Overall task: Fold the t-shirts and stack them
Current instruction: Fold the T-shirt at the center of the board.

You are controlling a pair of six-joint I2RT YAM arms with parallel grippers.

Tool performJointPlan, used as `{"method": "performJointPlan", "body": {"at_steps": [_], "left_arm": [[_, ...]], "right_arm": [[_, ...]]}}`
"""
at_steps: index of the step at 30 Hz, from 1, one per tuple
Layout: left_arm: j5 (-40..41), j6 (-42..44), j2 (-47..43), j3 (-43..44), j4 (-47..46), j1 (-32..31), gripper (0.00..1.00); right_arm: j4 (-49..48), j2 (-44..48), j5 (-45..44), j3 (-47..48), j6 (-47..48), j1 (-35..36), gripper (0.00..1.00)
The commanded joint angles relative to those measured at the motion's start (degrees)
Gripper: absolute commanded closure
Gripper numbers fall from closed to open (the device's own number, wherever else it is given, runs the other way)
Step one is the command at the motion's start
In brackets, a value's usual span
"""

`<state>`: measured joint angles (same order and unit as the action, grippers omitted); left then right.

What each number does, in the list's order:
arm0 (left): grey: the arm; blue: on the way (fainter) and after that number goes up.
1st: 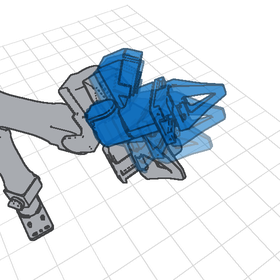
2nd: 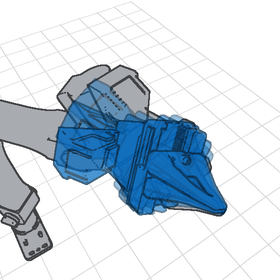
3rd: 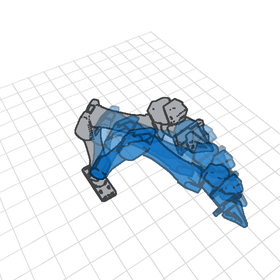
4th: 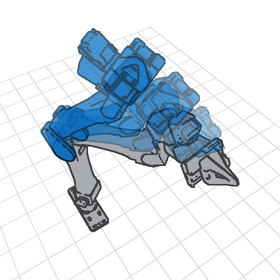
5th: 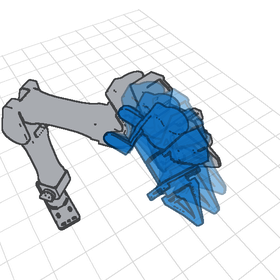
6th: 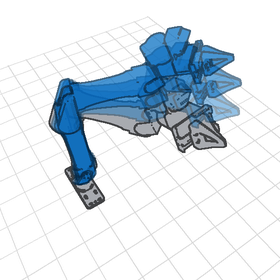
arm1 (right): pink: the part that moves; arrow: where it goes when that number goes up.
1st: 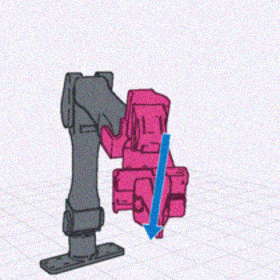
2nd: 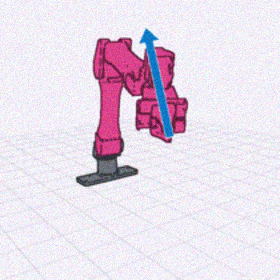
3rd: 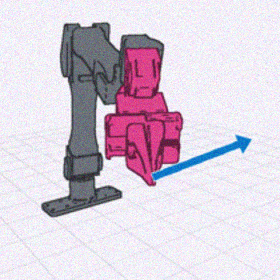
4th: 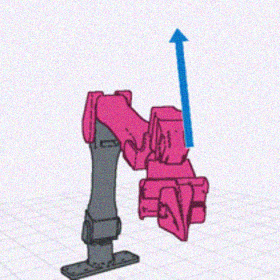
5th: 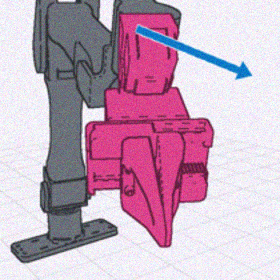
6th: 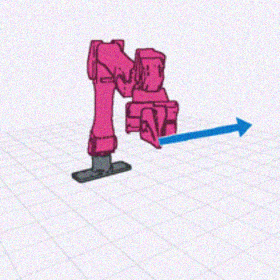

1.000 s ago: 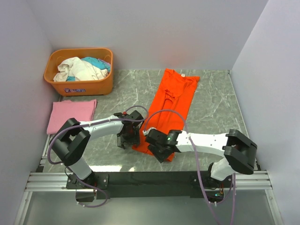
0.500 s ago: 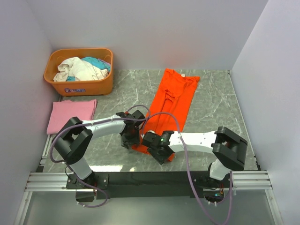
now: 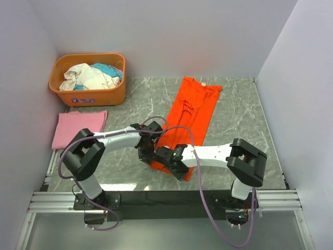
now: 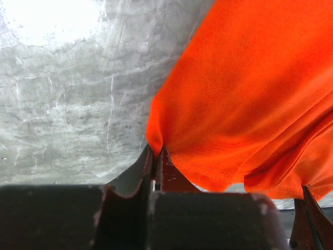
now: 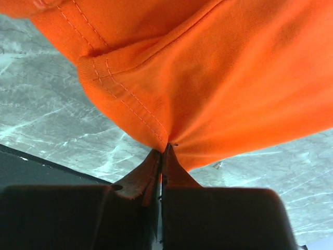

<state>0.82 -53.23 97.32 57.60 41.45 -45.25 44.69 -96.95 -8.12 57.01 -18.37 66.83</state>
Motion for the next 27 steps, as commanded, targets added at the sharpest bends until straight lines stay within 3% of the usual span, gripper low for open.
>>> {"method": "performJointPlan", "body": {"at_steps": [1,11,15,20,27], "left_arm": [[2.9,-0.3,2.5,-0.7,-1.0,-0.9,0.99],[5.9,-2.8,-13.6,-8.7,9.4,1.0,0.99],[5.7,-2.5,-19.3,-8.5,11.5,3.2,0.99],[5.0,1.0,-15.9,1.0,11.1,5.8,0.99],[3.7,6.7,-0.5,20.2,10.2,9.0,0.99]], "right_arm": [[-0.2,0.0,0.1,1.6,2.0,0.4,1.00],[3.0,3.5,11.7,7.8,4.7,8.1,1.00],[4.4,5.1,11.5,9.2,6.4,8.3,1.00],[6.5,8.0,8.8,9.3,8.1,3.1,1.00],[7.8,9.2,-2.3,9.8,11.0,-9.6,1.00]]}}
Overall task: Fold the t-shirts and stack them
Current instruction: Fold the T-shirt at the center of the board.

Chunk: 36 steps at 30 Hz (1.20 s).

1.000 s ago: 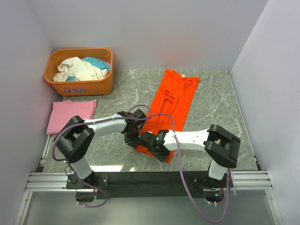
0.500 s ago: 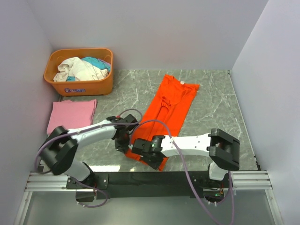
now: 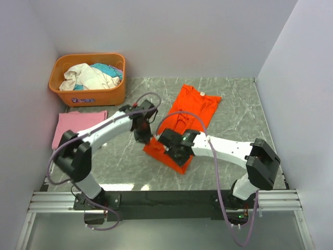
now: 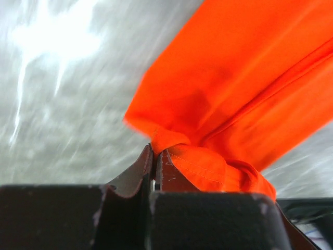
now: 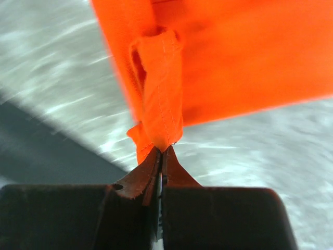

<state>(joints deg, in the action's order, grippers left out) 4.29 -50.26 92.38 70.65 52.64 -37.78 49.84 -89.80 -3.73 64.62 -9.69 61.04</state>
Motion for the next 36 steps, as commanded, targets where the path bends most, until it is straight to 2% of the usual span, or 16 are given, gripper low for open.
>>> {"method": "performJointPlan", "body": {"at_steps": [1,6,11,21,36], "left_arm": [[0.0,4.5,6.0,11.3,-1.0,2.4,0.99],[-2.8,6.1,16.1,21.3,-2.9,4.6,0.99],[-2.7,6.8,20.8,27.9,-6.7,5.0,0.99],[-2.5,6.1,24.9,29.5,-13.4,5.6,0.99],[-0.7,6.1,27.4,28.5,-18.3,5.8,0.99]], "right_arm": [[2.5,1.7,-9.8,2.4,2.5,-5.8,1.00],[1.1,-0.4,-17.6,4.0,4.2,-10.2,1.00],[-0.7,-3.4,-25.5,6.3,4.9,-12.8,1.00],[-4.3,-9.2,-33.1,9.0,8.5,-15.7,1.00],[-12.3,-13.3,-37.6,8.1,11.9,-18.8,1.00]]}}
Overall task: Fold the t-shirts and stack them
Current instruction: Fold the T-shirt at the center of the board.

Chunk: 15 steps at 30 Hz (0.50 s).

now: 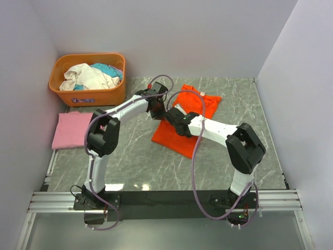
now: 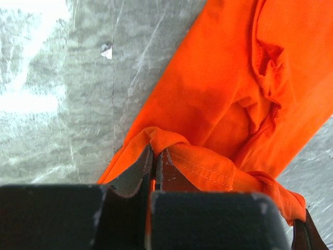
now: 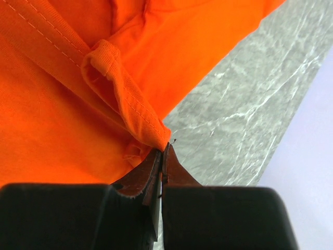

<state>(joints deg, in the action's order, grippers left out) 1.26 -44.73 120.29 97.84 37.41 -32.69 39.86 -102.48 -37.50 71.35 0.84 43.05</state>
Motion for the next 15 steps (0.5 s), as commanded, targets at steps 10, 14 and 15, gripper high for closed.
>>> {"method": "performJointPlan", "body": {"at_steps": [10,14,15], "left_arm": [[2.4,0.6,1.2,0.4,-5.8,0.7,0.99],[1.4,0.8,2.2,-0.1,-7.2,0.7,0.99],[1.3,0.8,2.3,-0.1,-7.3,0.7,0.99]], "right_arm": [[-6.0,-4.4,-3.7,0.3,2.1,-2.2,0.97],[-6.4,-5.0,-3.5,0.0,2.0,-2.6,0.95],[-6.2,-5.1,-3.5,0.0,2.0,-2.6,0.95]]}}
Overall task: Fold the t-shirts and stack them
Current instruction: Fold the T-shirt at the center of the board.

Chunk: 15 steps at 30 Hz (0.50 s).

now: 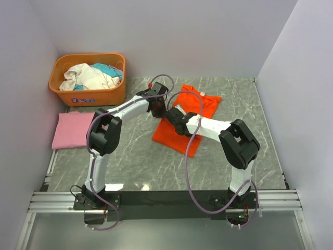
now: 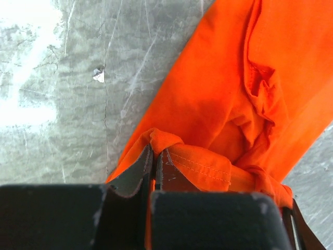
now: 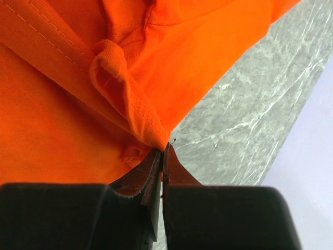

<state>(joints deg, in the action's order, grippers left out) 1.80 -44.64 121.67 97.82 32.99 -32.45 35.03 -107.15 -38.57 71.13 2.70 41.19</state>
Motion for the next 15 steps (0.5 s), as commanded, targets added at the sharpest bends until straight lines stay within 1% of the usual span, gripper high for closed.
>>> {"method": "performJointPlan", "body": {"at_steps": [1,6,7,8,10,11,13,14,15], "left_arm": [[0.5,0.9,1.0,-0.1,-3.2,0.5,0.98],[0.2,1.5,1.8,0.3,-3.6,0.4,0.97],[0.0,1.7,1.8,0.3,-3.7,0.4,0.96],[0.1,1.8,1.8,0.4,-3.5,0.5,0.94],[0.2,1.8,1.5,0.1,-3.5,0.4,0.91],[0.5,1.8,0.8,-0.2,-3.7,0.5,0.84],[0.7,1.8,-0.7,-0.9,-3.8,0.5,0.76],[1.3,1.8,-1.3,-1.1,-4.0,0.5,0.69],[1.5,1.8,-2.0,-1.5,-4.1,0.5,0.65]], "right_arm": [[-1.2,-0.6,-2.7,0.3,0.0,-0.7,0.95],[-0.1,-0.9,-2.6,0.8,-0.9,-0.8,0.94],[0.6,-1.1,-3.0,1.3,-1.2,-0.8,0.91],[0.9,-1.2,-3.0,1.5,-1.7,-0.8,0.87],[1.4,-1.0,-3.3,1.8,-2.2,-0.8,0.80],[1.4,-1.0,-3.5,2.1,-2.6,-0.8,0.74],[2.1,0.1,-4.3,2.6,-2.6,-0.9,0.70],[2.2,0.5,-4.6,2.8,-2.6,-0.9,0.68],[2.5,1.2,-4.7,3.0,-2.6,-1.2,0.68]]}}
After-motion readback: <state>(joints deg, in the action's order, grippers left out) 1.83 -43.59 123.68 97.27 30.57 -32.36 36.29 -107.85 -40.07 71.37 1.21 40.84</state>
